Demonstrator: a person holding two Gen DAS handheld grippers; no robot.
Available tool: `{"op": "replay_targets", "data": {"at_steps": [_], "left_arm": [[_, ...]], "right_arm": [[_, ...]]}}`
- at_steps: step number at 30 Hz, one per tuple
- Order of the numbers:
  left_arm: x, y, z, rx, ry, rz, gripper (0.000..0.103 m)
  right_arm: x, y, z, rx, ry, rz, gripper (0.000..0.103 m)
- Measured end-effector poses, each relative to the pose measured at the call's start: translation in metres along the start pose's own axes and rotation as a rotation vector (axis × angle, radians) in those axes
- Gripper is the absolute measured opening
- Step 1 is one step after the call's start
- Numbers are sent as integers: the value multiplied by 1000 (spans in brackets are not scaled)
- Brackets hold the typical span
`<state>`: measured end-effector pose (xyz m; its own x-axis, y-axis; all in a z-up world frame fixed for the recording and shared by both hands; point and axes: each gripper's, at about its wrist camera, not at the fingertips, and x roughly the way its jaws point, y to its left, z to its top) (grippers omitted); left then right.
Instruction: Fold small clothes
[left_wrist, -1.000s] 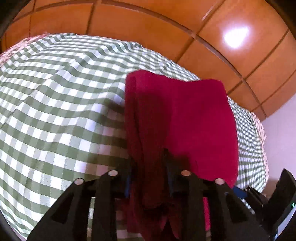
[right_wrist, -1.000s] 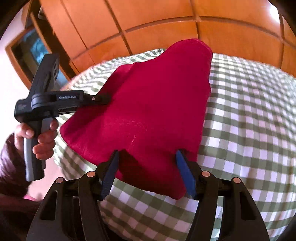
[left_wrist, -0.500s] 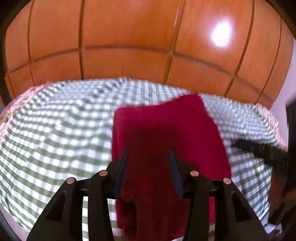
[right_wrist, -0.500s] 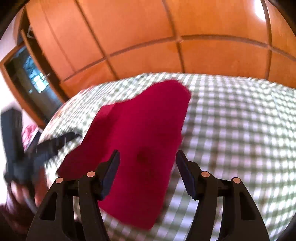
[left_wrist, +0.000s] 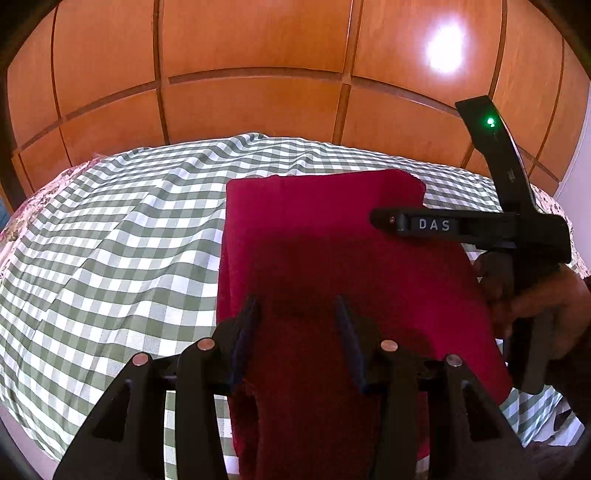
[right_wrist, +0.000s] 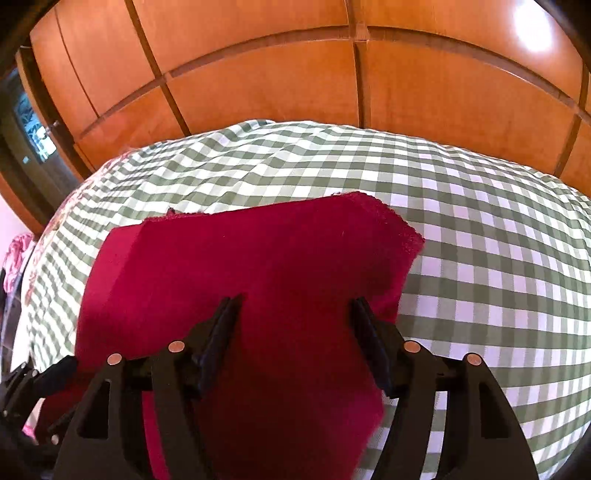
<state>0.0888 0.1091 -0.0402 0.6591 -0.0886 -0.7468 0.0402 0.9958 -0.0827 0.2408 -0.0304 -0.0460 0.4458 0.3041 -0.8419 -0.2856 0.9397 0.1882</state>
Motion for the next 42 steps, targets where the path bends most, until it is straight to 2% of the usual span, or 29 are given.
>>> {"op": "replay_targets", "data": {"at_steps": [2, 8, 16, 21, 23, 25, 28, 30, 31, 33, 37, 42], "left_arm": [[-1, 0, 0, 2, -1, -3, 44], [-5, 0, -3, -11, -5, 0, 45], [-11, 4, -9, -37, -8, 18, 56], [-9, 15, -17, -77, 8, 11, 56], [-9, 17, -19, -85, 8, 11, 58], [-9, 20, -21, -91, 8, 12, 59], [-5, 23, -26, -102, 21, 8, 59], [-2, 28, -31, -125, 29, -10, 60], [-2, 32, -33, -145, 30, -29, 61], [-1, 38, -35, -166, 35, -50, 64], [5, 47, -39, -210, 44, -107, 66], [9, 62, -46, -249, 46, -197, 65]], "right_arm": [[-2, -2, -1, 4, -5, 6, 64], [-16, 1, -3, -2, -33, -18, 73], [-52, 6, -12, -34, -98, -34, 73], [-76, -2, -27, -13, -119, -10, 73], [-82, -4, -38, 2, -115, 4, 74], [-83, -4, -48, 14, -108, 12, 79], [-62, -3, -71, 54, -17, 46, 80], [-52, -11, -84, 110, -23, 65, 86], [-48, -20, -87, 174, -15, 109, 88], [-45, -29, -88, 223, 0, 151, 89], [-49, -26, -86, 181, 4, 152, 90], [-55, -35, -76, 179, 12, 240, 90]]}}
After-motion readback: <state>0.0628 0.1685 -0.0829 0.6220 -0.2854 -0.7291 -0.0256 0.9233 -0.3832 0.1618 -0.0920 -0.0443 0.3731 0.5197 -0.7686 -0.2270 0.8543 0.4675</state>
